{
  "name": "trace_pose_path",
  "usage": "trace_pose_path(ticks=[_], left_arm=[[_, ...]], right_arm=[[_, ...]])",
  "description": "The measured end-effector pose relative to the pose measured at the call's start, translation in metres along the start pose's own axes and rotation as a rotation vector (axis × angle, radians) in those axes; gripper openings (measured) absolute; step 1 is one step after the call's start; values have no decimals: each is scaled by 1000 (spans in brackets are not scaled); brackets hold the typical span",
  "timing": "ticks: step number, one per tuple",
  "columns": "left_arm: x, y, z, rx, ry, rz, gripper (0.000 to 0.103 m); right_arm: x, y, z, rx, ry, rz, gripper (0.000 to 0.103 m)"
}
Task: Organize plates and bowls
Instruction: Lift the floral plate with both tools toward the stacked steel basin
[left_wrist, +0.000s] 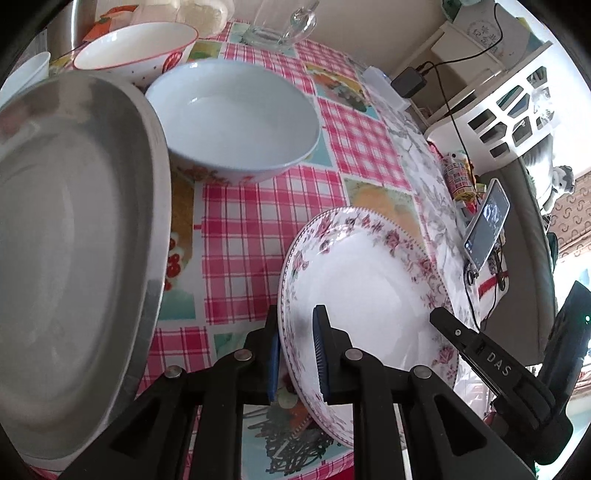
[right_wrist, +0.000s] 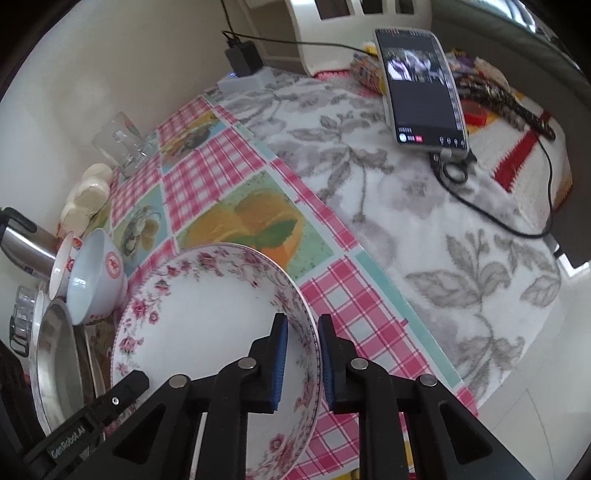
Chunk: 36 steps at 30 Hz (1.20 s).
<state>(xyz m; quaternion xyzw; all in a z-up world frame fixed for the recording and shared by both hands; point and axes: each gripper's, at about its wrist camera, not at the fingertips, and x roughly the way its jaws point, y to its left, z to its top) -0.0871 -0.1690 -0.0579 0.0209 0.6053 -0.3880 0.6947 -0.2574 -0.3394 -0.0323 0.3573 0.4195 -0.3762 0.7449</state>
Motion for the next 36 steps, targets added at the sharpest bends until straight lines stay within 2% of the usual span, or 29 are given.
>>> trace_pose_path(ticks=[7, 12, 19, 36], left_arm=[[-4, 2, 3, -9, -8, -17, 17], [-8, 2, 4, -7, -17, -25, 17], [-12, 2, 5, -10, -29, -36, 17], [-45, -6, 12, 27, -131, -86, 17]], right_arm=[[-6, 2, -1, -3, -21, 22, 18], [-17, 5, 0, -28, -78, 22, 13], [-19, 7, 0, -36, -87, 11, 9], [-44, 7, 4, -12, -191, 81, 9]])
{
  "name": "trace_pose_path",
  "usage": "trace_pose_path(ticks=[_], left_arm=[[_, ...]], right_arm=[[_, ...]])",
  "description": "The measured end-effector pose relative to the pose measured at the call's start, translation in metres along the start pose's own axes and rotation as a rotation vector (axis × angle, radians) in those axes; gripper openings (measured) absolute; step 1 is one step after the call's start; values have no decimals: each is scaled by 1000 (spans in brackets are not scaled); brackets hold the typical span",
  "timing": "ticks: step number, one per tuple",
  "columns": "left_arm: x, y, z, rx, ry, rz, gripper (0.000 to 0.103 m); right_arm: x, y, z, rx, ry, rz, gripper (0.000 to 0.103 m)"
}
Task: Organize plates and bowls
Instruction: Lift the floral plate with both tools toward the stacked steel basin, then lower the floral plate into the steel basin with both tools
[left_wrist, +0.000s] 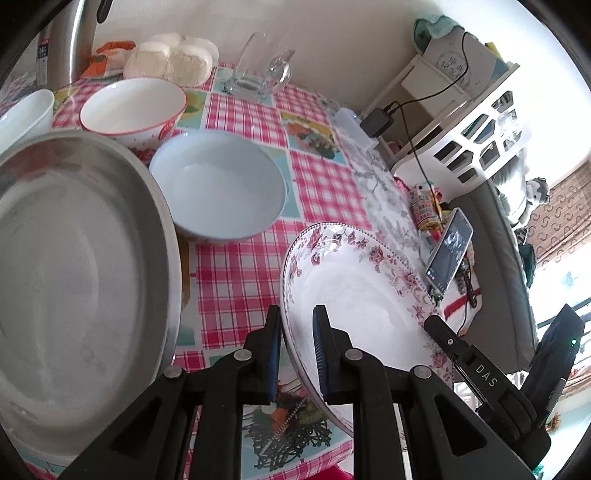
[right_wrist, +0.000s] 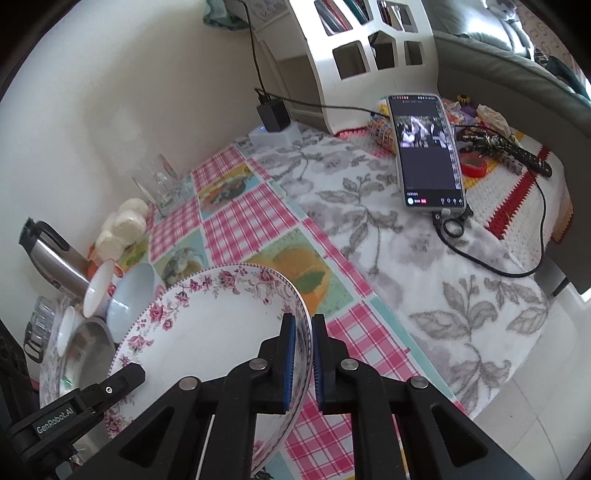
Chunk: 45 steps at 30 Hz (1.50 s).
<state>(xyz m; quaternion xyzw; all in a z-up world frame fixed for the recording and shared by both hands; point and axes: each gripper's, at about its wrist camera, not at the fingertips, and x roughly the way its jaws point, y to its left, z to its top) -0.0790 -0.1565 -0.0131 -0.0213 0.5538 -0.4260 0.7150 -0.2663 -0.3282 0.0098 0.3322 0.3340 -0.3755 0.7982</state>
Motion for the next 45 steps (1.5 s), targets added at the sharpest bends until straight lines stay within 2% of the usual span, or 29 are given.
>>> trace_pose_path(ticks=[15, 25, 45], left_arm=[[-42, 26, 15, -15, -89, 4, 17], [-70, 61, 26, -54, -130, 20, 17], [-110, 126, 34, -124, -186, 101, 17]], right_arm=[[-8, 45, -5, -55, -38, 55, 9], [0, 89, -17, -107, -18, 80, 10], [19, 170, -48, -187, 43, 140, 11]])
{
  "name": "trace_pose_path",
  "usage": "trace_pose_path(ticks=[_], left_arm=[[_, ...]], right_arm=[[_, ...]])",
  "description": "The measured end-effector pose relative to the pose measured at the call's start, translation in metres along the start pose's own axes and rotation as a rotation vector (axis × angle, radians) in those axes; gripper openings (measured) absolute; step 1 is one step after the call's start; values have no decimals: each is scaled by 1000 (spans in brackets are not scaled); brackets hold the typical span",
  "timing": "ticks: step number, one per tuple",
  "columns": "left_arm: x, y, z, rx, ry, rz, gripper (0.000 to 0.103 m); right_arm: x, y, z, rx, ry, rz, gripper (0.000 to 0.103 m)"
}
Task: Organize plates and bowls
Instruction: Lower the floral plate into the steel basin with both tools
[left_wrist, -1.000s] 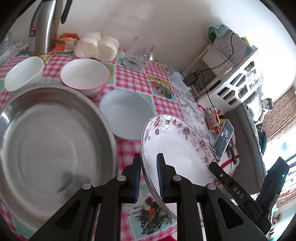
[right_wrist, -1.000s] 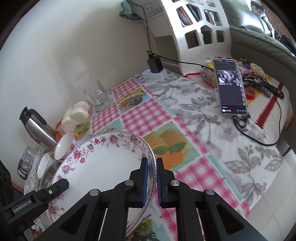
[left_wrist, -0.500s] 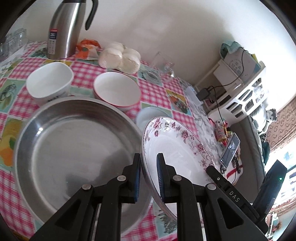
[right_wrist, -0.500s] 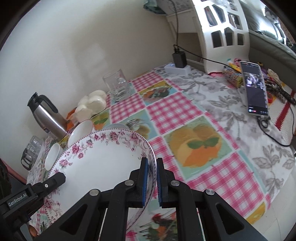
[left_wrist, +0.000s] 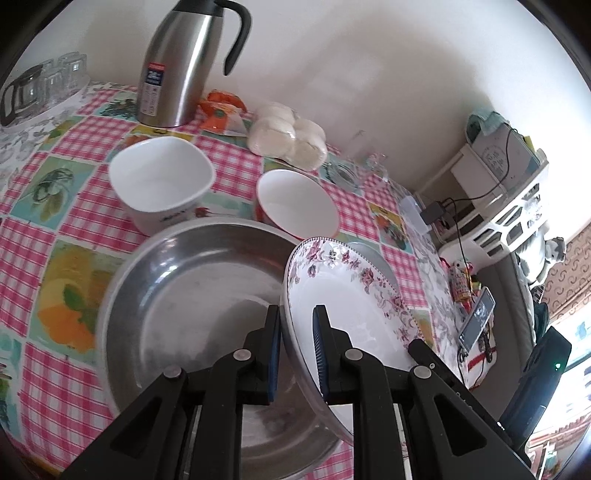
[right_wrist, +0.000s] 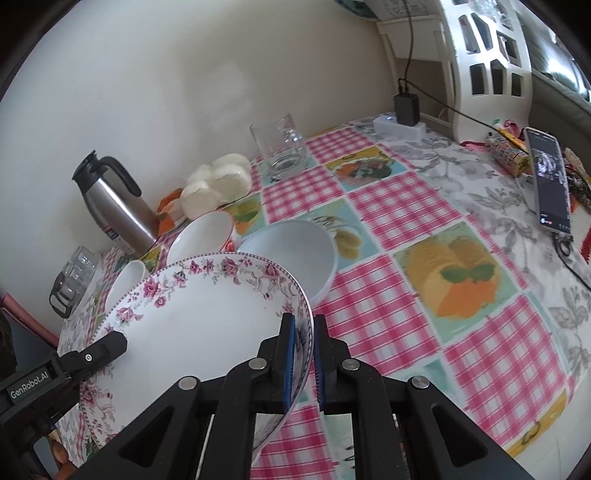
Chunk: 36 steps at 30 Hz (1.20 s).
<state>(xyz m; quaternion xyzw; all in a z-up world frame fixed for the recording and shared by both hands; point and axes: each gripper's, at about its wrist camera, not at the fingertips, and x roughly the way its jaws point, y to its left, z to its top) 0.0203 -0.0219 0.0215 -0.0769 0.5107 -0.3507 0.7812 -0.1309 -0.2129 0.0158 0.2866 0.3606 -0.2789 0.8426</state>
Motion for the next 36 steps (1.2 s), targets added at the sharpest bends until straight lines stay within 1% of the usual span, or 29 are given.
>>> trace_pose_path(ticks=[13, 30, 36], left_arm=[[-10, 38, 9, -74, -10, 31, 17], [-2, 68, 8, -162, 17, 80, 17], [4, 72, 5, -168, 39, 107, 17]], right_arm=[[19, 36, -14, -39, 46, 22, 11], [46, 56, -26, -54, 106, 10, 11], [57, 60, -30, -64, 122, -5, 13]])
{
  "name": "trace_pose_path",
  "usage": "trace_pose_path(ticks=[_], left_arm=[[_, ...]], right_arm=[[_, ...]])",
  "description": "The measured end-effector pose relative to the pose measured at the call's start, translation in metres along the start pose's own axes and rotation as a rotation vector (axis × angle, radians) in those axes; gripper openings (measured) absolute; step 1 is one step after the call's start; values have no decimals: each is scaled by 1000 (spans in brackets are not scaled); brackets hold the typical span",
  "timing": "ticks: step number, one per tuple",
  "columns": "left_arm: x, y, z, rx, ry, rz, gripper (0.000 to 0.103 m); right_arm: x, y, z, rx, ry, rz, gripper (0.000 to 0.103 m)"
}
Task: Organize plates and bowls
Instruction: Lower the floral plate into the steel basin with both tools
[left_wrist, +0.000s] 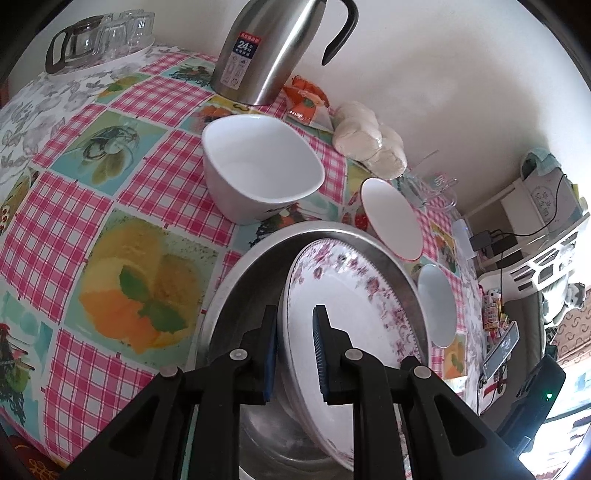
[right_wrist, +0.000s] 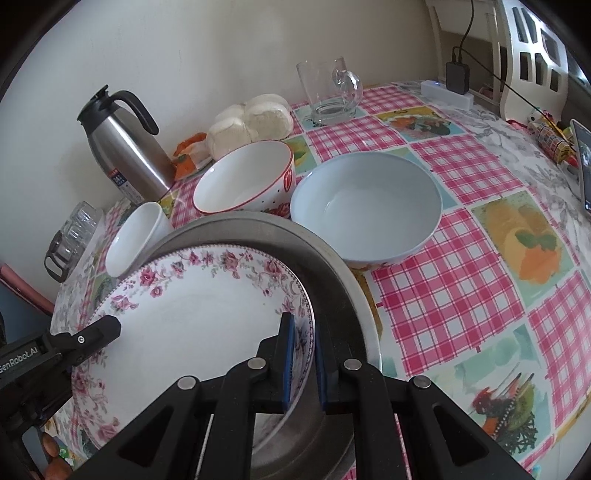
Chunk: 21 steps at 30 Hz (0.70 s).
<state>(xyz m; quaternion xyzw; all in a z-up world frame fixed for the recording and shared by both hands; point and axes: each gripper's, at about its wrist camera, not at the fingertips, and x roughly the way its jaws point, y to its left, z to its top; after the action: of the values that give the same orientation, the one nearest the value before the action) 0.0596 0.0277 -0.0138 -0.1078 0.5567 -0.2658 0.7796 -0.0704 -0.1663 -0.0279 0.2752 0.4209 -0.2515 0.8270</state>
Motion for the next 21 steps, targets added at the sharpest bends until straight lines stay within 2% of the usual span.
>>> trace_pose_path(ticks=[9, 21], left_arm=[[18, 10, -3, -34, 68, 32, 17], [23, 0, -10, 21, 89, 114, 17]], right_arm=[[8, 1, -1, -17, 16, -14, 14], [8, -1, -1, -40, 27, -24, 16]])
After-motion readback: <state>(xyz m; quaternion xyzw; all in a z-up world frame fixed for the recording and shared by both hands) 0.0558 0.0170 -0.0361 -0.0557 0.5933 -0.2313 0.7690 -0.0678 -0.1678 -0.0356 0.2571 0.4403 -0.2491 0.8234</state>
